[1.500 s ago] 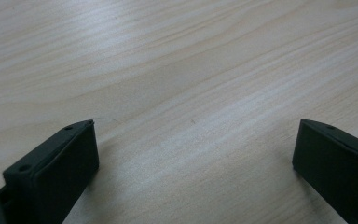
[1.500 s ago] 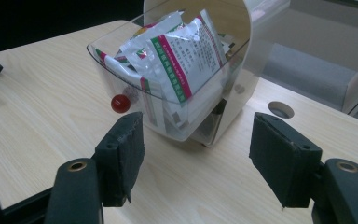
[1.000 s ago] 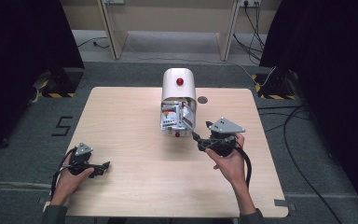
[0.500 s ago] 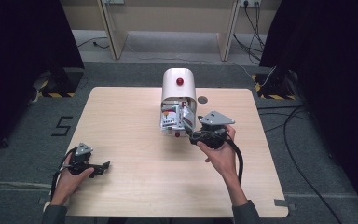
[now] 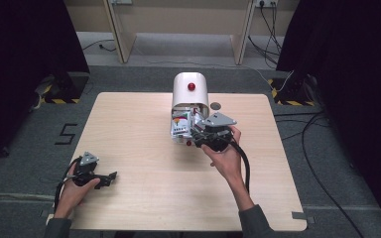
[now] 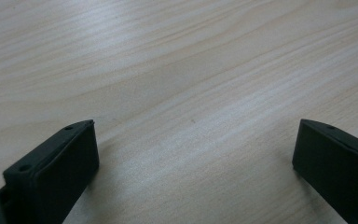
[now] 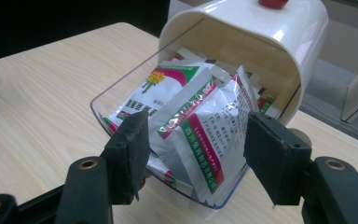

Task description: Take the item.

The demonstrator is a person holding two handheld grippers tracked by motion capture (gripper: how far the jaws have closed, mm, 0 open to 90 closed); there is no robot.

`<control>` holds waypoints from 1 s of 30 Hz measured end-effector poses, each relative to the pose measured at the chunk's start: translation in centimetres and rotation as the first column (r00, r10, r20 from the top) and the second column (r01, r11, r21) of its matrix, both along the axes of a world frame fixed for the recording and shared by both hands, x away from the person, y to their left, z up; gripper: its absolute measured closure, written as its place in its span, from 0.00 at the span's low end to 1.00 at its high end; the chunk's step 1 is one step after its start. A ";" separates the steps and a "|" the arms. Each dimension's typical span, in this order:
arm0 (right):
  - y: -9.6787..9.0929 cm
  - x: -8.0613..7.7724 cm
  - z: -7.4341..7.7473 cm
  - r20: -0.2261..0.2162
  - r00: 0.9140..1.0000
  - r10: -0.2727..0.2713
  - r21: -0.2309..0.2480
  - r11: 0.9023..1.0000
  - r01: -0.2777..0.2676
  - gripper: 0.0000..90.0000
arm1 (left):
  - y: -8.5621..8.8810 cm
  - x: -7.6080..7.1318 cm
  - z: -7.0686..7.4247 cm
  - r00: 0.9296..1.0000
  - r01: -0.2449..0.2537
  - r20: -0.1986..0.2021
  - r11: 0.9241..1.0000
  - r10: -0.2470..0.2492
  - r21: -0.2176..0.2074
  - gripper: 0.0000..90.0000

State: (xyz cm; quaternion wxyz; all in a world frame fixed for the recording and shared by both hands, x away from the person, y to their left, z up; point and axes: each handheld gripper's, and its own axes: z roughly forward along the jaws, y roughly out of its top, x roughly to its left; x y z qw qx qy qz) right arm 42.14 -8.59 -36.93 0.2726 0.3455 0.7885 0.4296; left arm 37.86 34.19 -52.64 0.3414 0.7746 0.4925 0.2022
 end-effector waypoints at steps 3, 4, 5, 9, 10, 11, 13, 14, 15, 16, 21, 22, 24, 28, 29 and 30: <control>0.1 0.3 -0.2 -0.004 1.000 -0.003 -0.009 1.000 0.003 0.48 | 0.0 0.0 0.0 1.000 0.000 0.000 1.000 0.000 0.000 0.00; 0.1 0.4 -0.2 -0.001 1.000 -0.005 -0.014 1.000 0.005 0.49 | 0.0 0.0 0.0 1.000 0.000 0.000 1.000 0.000 -0.001 0.00; 0.2 0.5 -0.2 -0.002 1.000 -0.008 -0.018 1.000 0.008 0.49 | 0.0 0.0 0.0 1.000 -0.001 0.000 1.000 0.001 -0.001 0.00; 0.3 0.7 -0.2 -0.001 1.000 -0.011 -0.023 1.000 0.011 0.52 | 0.0 0.0 0.0 1.000 -0.001 0.000 1.000 0.001 -0.001 0.00; 0.3 0.8 -0.3 -0.001 1.000 -0.013 -0.026 1.000 0.013 0.52 | 0.0 0.0 0.0 1.000 -0.001 0.000 1.000 0.001 -0.001 0.00; 0.4 0.9 -0.3 0.001 1.000 -0.015 -0.028 1.000 0.015 0.52 | 0.0 0.0 0.0 1.000 -0.001 0.000 1.000 0.001 -0.001 0.00; 0.5 1.1 -0.3 0.000 1.000 -0.018 -0.034 0.999 0.018 0.53 | 0.0 0.0 0.0 1.000 -0.001 0.000 1.000 0.001 -0.001 0.00; 0.5 1.2 -0.4 0.000 1.000 -0.019 -0.037 0.999 0.019 0.53 | 0.0 0.0 0.0 1.000 -0.001 0.000 1.000 0.001 -0.001 0.00; 0.6 1.2 -0.4 -0.001 1.000 -0.023 -0.037 0.999 0.023 0.53 | 0.0 0.0 0.0 1.000 -0.001 0.000 1.000 0.001 -0.001 0.00; 0.6 1.3 -0.4 0.001 1.000 -0.029 -0.040 0.999 0.029 0.53 | 0.0 0.0 0.0 1.000 -0.001 0.000 1.000 0.001 -0.001 0.00; 0.5 1.5 -0.5 0.006 0.999 -0.052 -0.049 0.997 0.052 0.55 | 0.0 0.0 0.0 1.000 -0.001 0.000 1.000 0.001 -0.001 0.00; 0.5 1.6 -0.5 0.007 0.998 -0.055 -0.052 0.997 0.055 0.55 | 0.0 0.0 0.0 1.000 -0.001 0.000 1.000 0.001 -0.001 0.00; 0.6 1.6 -0.5 0.012 0.998 -0.059 -0.066 0.996 0.060 0.55 | 0.0 0.0 0.0 1.000 -0.001 0.000 1.000 0.001 -0.001 0.00; 0.6 1.9 -0.6 0.010 0.997 -0.075 -0.069 0.995 0.076 0.56 | 0.0 0.0 0.0 1.000 -0.001 0.000 1.000 0.001 -0.001 0.00; 0.6 1.9 -0.6 0.007 0.997 -0.081 -0.071 0.994 0.081 0.56 | 0.0 0.0 0.0 1.000 -0.001 0.000 1.000 0.001 -0.001 0.00; 0.6 2.0 -0.7 0.009 0.997 -0.079 -0.073 0.994 0.080 0.56 | 0.0 0.0 0.0 1.000 -0.001 0.000 1.000 0.001 -0.001 0.00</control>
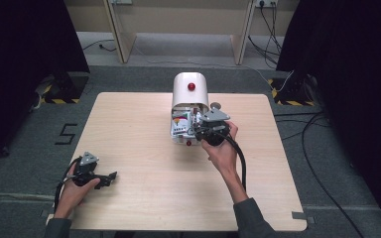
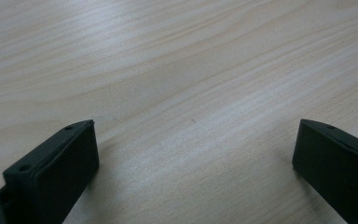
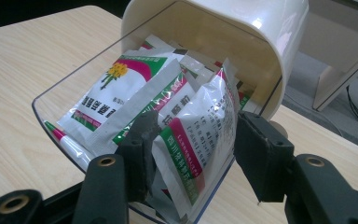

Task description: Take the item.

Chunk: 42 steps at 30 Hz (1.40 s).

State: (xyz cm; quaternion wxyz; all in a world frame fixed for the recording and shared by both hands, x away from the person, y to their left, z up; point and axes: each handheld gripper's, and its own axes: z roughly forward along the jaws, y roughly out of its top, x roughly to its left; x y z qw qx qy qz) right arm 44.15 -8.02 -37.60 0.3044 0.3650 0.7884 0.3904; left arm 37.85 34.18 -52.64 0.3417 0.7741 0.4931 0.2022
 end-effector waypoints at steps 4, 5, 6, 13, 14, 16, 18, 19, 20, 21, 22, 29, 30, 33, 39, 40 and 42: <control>0.0 0.2 -0.1 -0.007 1.000 0.002 0.005 1.000 -0.002 0.59 | 0.0 0.0 0.0 1.000 0.000 0.000 1.000 0.000 0.000 0.00; 0.0 0.2 -0.1 -0.008 1.000 0.003 0.008 1.000 -0.003 0.60 | 0.0 0.0 0.0 1.000 0.000 0.000 1.000 0.000 0.000 0.00; 0.0 0.3 -0.1 -0.009 1.000 0.004 0.011 1.000 -0.003 0.61 | 0.0 0.0 0.0 1.000 0.000 0.000 1.000 0.000 0.000 0.00; -0.2 0.8 -0.3 -0.029 1.000 -0.008 0.016 1.000 0.009 0.66 | 0.0 0.0 0.0 1.000 0.000 0.000 1.000 0.000 0.000 0.00; -0.2 0.8 -0.3 -0.029 1.000 -0.008 0.015 1.000 0.008 0.66 | 0.0 0.0 0.0 1.000 0.000 0.000 1.000 0.000 0.000 0.00; -0.1 0.9 -0.3 -0.026 1.000 -0.008 0.010 1.000 0.008 0.67 | 0.0 0.0 0.0 1.000 0.000 0.000 1.000 0.000 0.000 0.00; -0.1 0.9 -0.3 -0.026 1.000 -0.011 0.011 1.000 0.011 0.69 | 0.0 0.0 0.0 1.000 0.000 0.000 1.000 0.000 0.000 0.00; -0.1 0.9 -0.3 -0.022 1.000 -0.012 0.011 1.000 0.012 0.71 | 0.0 0.0 0.0 1.000 0.000 0.000 1.000 0.000 0.000 0.00; -0.1 0.9 -0.3 -0.017 1.000 -0.012 0.008 1.000 0.012 0.73 | 0.0 0.0 0.0 1.000 0.001 -0.002 1.000 -0.001 0.001 0.00; -0.1 0.9 -0.3 -0.014 1.000 -0.014 0.007 1.000 0.014 0.77 | 0.0 0.0 0.0 1.000 0.000 -0.002 1.000 0.000 0.001 0.00; -0.2 0.9 -0.2 -0.009 1.000 -0.015 0.008 1.000 0.015 0.79 | 0.0 0.0 0.0 1.000 0.000 -0.002 1.000 0.000 0.001 0.00; -0.8 0.7 0.4 0.018 1.000 0.000 0.022 1.000 0.000 0.96 | 0.0 0.0 0.0 1.000 0.000 -0.002 1.000 0.000 0.001 0.00; -0.9 0.6 0.5 0.022 1.000 0.006 0.022 1.000 -0.006 0.97 | 0.0 0.0 0.0 1.000 0.000 -0.002 1.000 0.000 0.001 0.00; -0.9 0.3 1.0 0.053 0.998 0.023 0.021 0.999 -0.024 0.98 | 0.0 0.0 0.0 1.000 0.001 -0.002 1.000 -0.001 0.001 0.00; -1.0 -0.7 2.6 0.079 0.996 0.052 0.023 0.998 -0.054 0.99 | 0.0 0.0 0.0 1.000 0.000 -0.002 1.000 0.000 0.001 0.00; -1.0 -0.9 2.8 0.080 0.995 0.059 0.025 0.998 -0.061 0.99 | 0.0 0.0 0.0 1.000 0.000 -0.002 1.000 0.000 0.001 0.00; -1.2 -1.2 3.3 0.087 0.994 0.073 0.028 0.997 -0.076 0.99 | 0.0 0.0 0.0 1.000 0.000 -0.002 1.000 0.000 0.001 0.00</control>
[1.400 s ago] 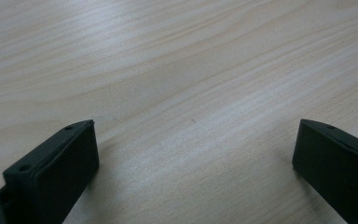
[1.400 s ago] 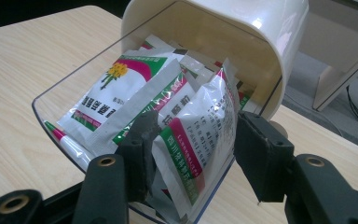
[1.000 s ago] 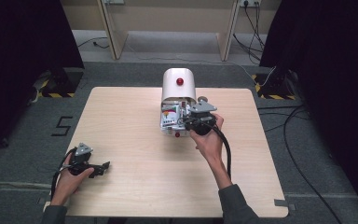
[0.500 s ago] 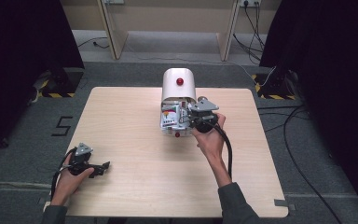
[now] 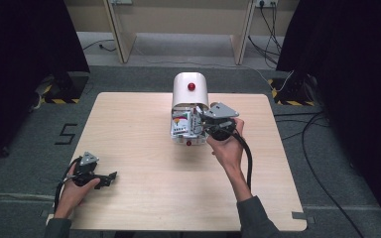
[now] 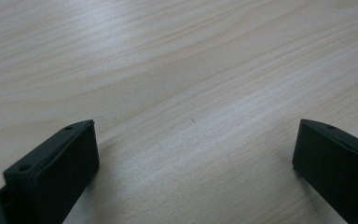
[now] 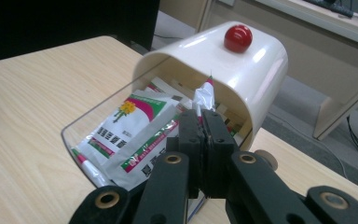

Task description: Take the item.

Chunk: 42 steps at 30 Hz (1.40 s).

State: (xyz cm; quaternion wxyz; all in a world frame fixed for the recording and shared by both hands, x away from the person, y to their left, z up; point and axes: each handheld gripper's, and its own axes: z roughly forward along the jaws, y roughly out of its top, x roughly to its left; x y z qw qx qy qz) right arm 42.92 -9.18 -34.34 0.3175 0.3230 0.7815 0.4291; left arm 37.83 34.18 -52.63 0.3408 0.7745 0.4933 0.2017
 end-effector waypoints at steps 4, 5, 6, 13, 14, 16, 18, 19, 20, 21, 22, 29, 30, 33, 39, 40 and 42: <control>-0.2 -0.6 0.5 0.006 1.000 0.024 -0.001 1.000 -0.024 0.99 | 0.0 0.0 0.0 1.000 0.000 0.000 1.000 0.000 0.000 0.00; -0.2 -0.7 0.5 0.008 1.000 0.027 -0.002 1.000 -0.027 0.99 | 0.0 0.0 0.0 1.000 0.000 0.000 1.000 0.000 0.000 0.00; -0.3 -0.8 0.6 0.008 0.999 0.031 0.001 1.000 -0.031 0.99 | 0.0 0.0 0.0 1.000 -0.001 0.000 1.000 0.001 0.000 0.00; -1.5 -1.4 0.7 0.018 0.999 0.041 0.029 0.999 -0.041 0.99 | 0.0 0.0 0.0 1.000 -0.001 0.002 1.000 0.001 -0.001 0.00; -1.8 -1.5 0.8 0.021 0.999 0.041 0.029 0.999 -0.042 0.99 | 0.0 0.0 0.0 1.000 -0.001 0.002 1.000 0.001 -0.001 0.00; -2.3 -1.6 0.9 0.023 0.999 0.035 0.029 0.999 -0.036 0.99 | 0.0 0.0 0.0 1.000 -0.001 0.002 1.000 0.001 -0.001 0.00; -2.9 -1.8 1.1 0.031 0.999 0.028 0.037 0.999 -0.030 0.99 | 0.0 0.0 0.0 1.000 -0.001 0.002 1.000 0.001 -0.001 0.00; -3.2 -1.9 1.2 0.031 0.999 0.026 0.044 0.999 -0.027 0.99 | 0.0 0.0 0.0 1.000 -0.001 0.002 1.000 0.001 -0.001 0.00; -3.5 -2.0 1.3 0.036 0.999 0.022 0.050 0.998 -0.023 0.99 | 0.0 0.0 0.0 1.000 0.000 0.002 1.000 0.000 -0.001 0.00; -3.8 -2.1 1.4 0.040 0.999 0.020 0.049 0.999 -0.022 0.99 | 0.0 0.0 0.0 1.000 -0.001 0.002 1.000 0.001 -0.001 0.00; -4.1 -2.2 1.5 0.043 0.999 0.016 0.053 0.998 -0.018 0.99 | 0.0 0.0 0.0 1.000 -0.001 0.002 1.000 0.001 -0.001 0.00; -6.8 -2.7 1.5 0.046 0.999 -0.024 0.053 0.998 0.022 0.99 | 0.0 0.0 0.0 1.000 -0.001 0.002 1.000 0.001 -0.001 0.00; -7.1 -2.7 1.3 0.046 0.999 -0.030 0.051 0.998 0.028 0.99 | 0.0 0.0 0.0 1.000 -0.001 0.002 1.000 0.001 -0.001 0.00; -8.0 -2.8 0.8 0.030 0.998 -0.047 0.052 0.998 0.046 0.99 | 0.0 0.0 0.0 1.000 -0.001 0.002 1.000 0.001 -0.001 0.00; -9.1 -2.7 -0.2 0.016 0.998 -0.060 0.050 0.997 0.059 0.99 | 0.0 0.0 0.0 1.000 -0.001 0.002 1.000 0.001 -0.001 0.00; -9.2 -2.8 -0.3 0.016 0.998 -0.062 0.051 0.997 0.061 0.99 | 0.0 0.0 0.0 1.000 -0.001 0.002 1.000 0.001 -0.001 0.00; -9.4 -2.8 -0.5 0.019 0.998 -0.063 0.054 0.997 0.062 0.99 | 0.0 0.0 0.0 1.000 -0.001 0.003 1.000 0.001 -0.001 0.00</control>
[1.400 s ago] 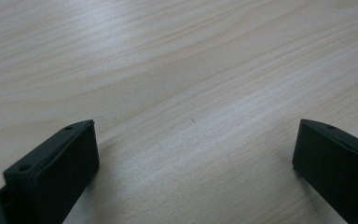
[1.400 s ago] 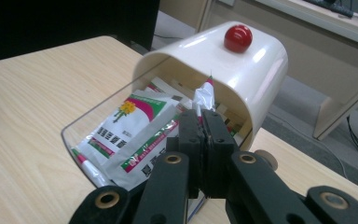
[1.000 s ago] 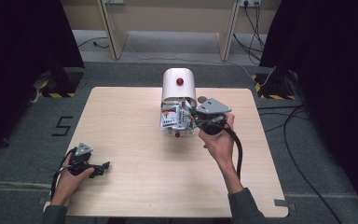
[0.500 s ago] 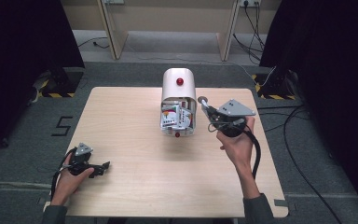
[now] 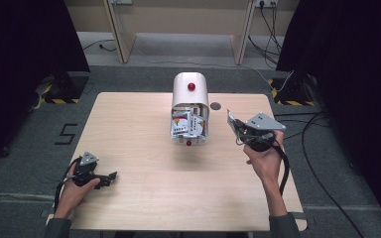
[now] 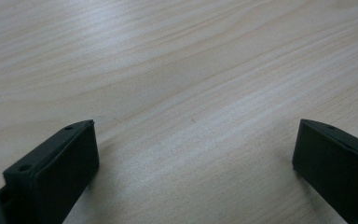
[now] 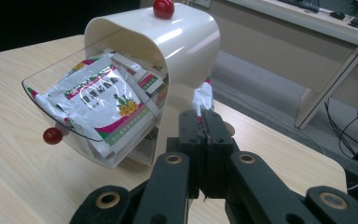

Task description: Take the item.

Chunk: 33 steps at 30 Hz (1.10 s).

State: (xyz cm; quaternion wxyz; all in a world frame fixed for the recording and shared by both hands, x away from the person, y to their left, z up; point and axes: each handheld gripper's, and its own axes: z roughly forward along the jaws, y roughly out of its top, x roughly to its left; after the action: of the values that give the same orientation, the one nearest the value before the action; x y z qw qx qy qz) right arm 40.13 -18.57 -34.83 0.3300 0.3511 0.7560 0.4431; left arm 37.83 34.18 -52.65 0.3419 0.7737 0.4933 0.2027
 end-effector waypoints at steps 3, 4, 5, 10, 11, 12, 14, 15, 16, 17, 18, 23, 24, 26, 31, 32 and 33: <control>-0.2 0.0 -0.4 -0.003 1.000 -0.002 0.006 1.000 0.002 0.99 | 0.0 0.0 0.0 1.000 0.000 0.000 1.000 0.000 0.000 0.00; -0.2 0.0 -0.5 -0.005 1.000 -0.003 0.008 1.000 0.003 0.99 | 0.0 0.0 0.0 1.000 0.000 0.000 1.000 0.000 0.000 0.00; -0.3 0.0 -0.6 -0.006 1.000 -0.002 0.010 1.000 0.002 0.99 | 0.0 0.0 0.0 1.000 0.000 0.000 1.000 0.000 0.000 0.00; -0.6 0.1 -1.4 -0.011 1.000 -0.003 0.021 1.000 0.003 0.99 | 0.0 0.0 0.0 1.000 0.000 0.000 1.000 0.000 0.000 0.00; -0.7 0.1 -1.6 -0.013 1.000 -0.006 0.026 1.000 0.007 0.99 | 0.0 0.0 0.0 1.000 0.000 0.000 1.000 0.000 0.000 0.00; -0.7 0.1 -1.7 -0.015 1.000 -0.008 0.029 1.000 0.009 0.99 | 0.0 0.0 0.0 1.000 0.000 0.000 1.000 0.000 0.000 0.00; -0.8 0.2 -2.1 -0.017 1.000 -0.009 0.029 1.000 0.009 0.99 | 0.0 0.0 0.0 1.000 0.001 0.000 1.000 -0.001 0.000 0.00; -0.8 0.2 -2.2 -0.020 1.000 -0.012 0.025 1.000 0.013 0.99 | 0.0 0.0 0.0 1.000 0.000 0.000 1.000 0.000 0.000 0.00; -0.9 0.2 -2.4 -0.020 1.000 -0.014 0.022 1.000 0.014 0.99 | 0.0 0.0 0.0 1.000 0.000 0.000 1.000 0.000 0.000 0.00; -0.9 0.2 -2.5 -0.022 1.000 -0.017 0.024 1.000 0.017 0.99 | 0.0 0.0 0.0 1.000 0.000 0.000 1.000 0.000 0.000 0.00; -1.0 0.2 -2.7 -0.023 1.000 -0.017 0.022 1.000 0.017 0.99 | 0.0 0.0 0.0 1.000 0.000 0.000 1.000 0.000 0.000 0.00; -1.1 0.2 -3.1 -0.026 0.999 -0.023 0.019 1.000 0.024 0.99 | 0.0 0.0 0.0 1.000 0.002 -0.001 1.000 -0.002 0.003 0.00; -1.1 0.2 -3.3 -0.026 0.999 -0.024 0.015 1.000 0.024 0.99 | 0.0 0.0 0.0 1.000 -0.001 -0.001 1.000 0.001 -0.001 0.00; -1.0 0.2 -3.6 -0.022 0.999 -0.026 0.005 1.000 0.026 0.99 | 0.0 0.0 0.0 1.000 -0.001 -0.001 1.000 0.001 -0.001 0.00; -0.9 0.4 -5.1 -0.035 0.999 -0.021 0.008 1.000 0.021 0.99 | 0.0 0.0 0.0 1.000 -0.001 -0.001 1.000 0.001 -0.001 0.00; -0.9 0.3 -5.3 -0.037 0.999 -0.023 0.014 1.000 0.023 0.99 | 0.0 0.0 0.0 1.000 -0.001 -0.001 1.000 0.001 -0.001 0.00; -0.9 0.3 -5.5 -0.040 0.999 -0.021 0.019 1.000 0.022 0.99 | 0.0 0.0 0.0 1.000 -0.001 -0.001 1.000 0.001 -0.001 0.00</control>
State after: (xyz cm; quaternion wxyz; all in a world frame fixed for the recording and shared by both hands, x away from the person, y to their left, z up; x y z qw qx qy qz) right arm 40.44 -19.47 -40.33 0.3162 0.3711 0.7542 0.4399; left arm 37.83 34.17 -52.65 0.3420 0.7734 0.4939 0.2021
